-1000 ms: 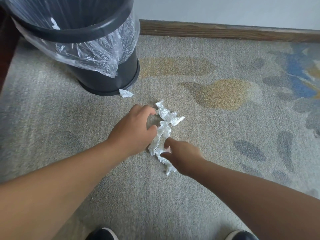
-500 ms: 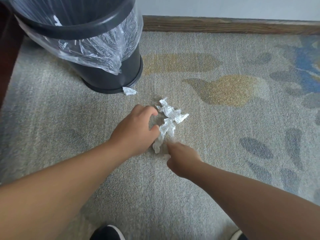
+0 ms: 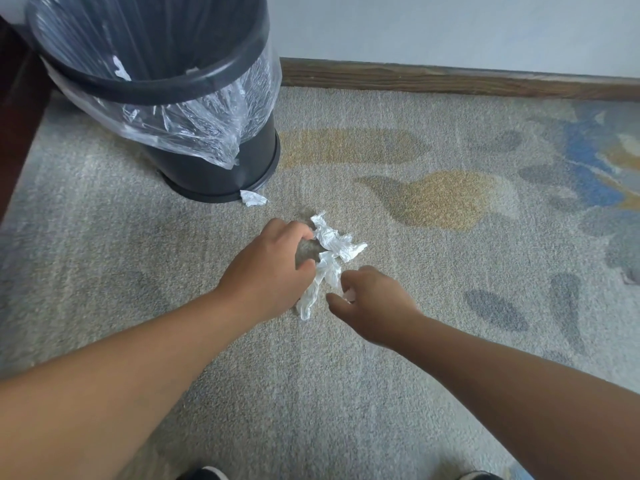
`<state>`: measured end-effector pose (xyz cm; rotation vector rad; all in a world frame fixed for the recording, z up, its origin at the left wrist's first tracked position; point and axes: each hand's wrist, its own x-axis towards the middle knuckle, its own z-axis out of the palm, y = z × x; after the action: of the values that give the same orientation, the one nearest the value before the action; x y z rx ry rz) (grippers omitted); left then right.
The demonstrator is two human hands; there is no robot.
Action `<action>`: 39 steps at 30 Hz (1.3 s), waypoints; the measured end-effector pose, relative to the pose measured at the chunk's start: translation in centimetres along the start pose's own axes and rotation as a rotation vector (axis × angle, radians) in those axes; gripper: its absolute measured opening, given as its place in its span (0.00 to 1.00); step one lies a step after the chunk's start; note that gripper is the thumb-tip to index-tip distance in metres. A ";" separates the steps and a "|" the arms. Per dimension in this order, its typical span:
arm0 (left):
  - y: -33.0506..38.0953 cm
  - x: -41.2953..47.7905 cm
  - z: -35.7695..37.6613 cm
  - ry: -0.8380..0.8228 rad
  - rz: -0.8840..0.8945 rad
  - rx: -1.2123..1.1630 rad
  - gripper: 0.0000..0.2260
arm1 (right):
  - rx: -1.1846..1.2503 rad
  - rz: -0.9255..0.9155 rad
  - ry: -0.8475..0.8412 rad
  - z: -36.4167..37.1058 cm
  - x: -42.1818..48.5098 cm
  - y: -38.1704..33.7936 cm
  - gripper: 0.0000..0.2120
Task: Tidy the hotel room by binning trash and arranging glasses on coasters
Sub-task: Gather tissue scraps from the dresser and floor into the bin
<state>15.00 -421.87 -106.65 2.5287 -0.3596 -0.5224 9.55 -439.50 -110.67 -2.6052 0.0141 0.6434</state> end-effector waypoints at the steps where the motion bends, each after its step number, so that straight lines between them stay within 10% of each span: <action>1: 0.1 0.0 -0.1 0.002 0.001 0.002 0.14 | 0.000 0.002 0.008 -0.3 0.1 -0.1 0.14; 17: -0.9 -0.1 0.1 0.010 0.008 0.015 0.14 | 0.016 -0.020 0.048 -0.3 1.7 -0.9 0.08; 26: -1.7 0.2 1.0 -0.015 -0.021 -0.002 0.13 | -0.173 -0.027 -0.042 2.3 3.7 -1.3 0.33; 39: -2.6 0.1 1.2 -0.049 -0.064 -0.012 0.13 | -0.162 -0.084 -0.062 4.3 5.1 -2.6 0.14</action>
<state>14.94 -420.27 -109.08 2.5262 -0.2930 -0.6106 12.48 -434.79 -115.21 -2.7224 -0.1726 0.7221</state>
